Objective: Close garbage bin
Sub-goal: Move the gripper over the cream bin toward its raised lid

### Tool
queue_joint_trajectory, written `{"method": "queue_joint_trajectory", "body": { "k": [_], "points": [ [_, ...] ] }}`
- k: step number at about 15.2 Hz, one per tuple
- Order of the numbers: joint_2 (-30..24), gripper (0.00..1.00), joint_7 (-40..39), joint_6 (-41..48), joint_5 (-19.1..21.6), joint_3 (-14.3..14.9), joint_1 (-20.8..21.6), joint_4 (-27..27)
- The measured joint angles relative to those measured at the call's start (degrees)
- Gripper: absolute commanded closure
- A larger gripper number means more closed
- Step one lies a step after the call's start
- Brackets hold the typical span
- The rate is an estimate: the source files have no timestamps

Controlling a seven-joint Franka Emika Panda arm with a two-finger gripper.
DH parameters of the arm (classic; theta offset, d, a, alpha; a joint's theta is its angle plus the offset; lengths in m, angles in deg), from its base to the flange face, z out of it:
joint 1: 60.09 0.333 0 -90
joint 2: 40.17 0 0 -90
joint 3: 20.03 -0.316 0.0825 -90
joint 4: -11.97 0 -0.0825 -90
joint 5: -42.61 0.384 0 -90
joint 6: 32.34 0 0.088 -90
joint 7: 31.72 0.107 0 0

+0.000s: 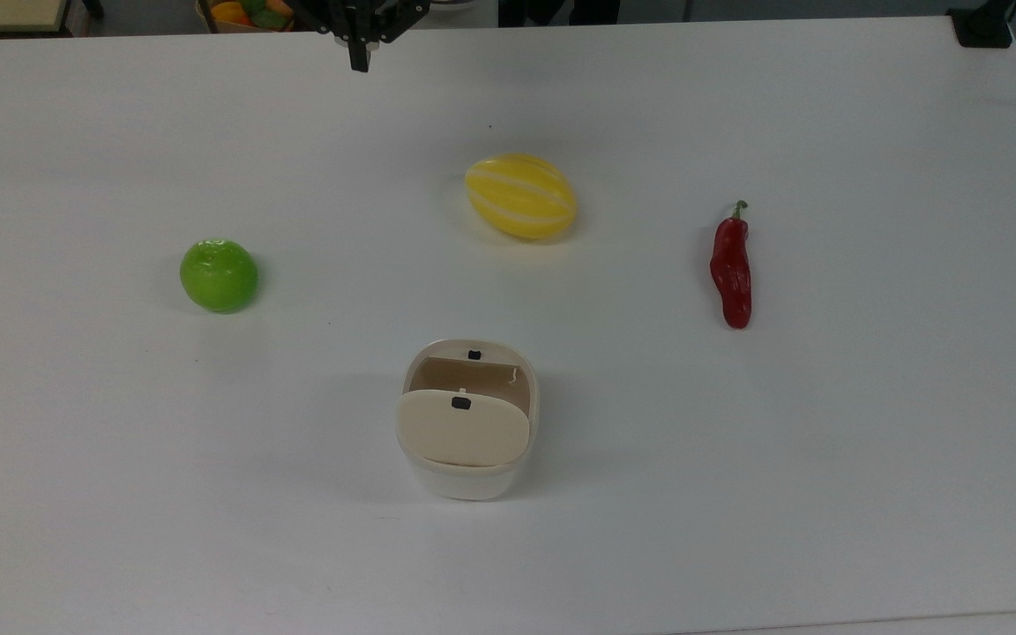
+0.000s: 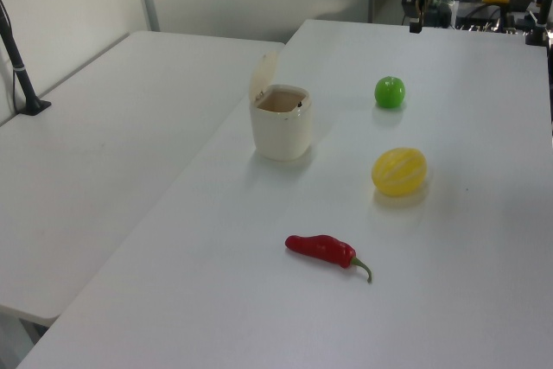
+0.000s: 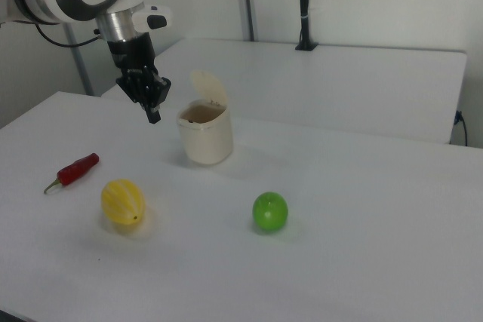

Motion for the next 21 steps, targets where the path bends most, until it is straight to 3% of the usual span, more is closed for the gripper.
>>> {"method": "queue_joint_trajectory", "body": {
  "k": [6, 21],
  "points": [
    [1.03, 1.0, -0.02, -3.55, 0.09, -0.18, 0.19, 0.01],
    [8.96, 1.0, 0.17, -43.8, 0.64, -0.67, 0.45, 1.89]
  ]
}}
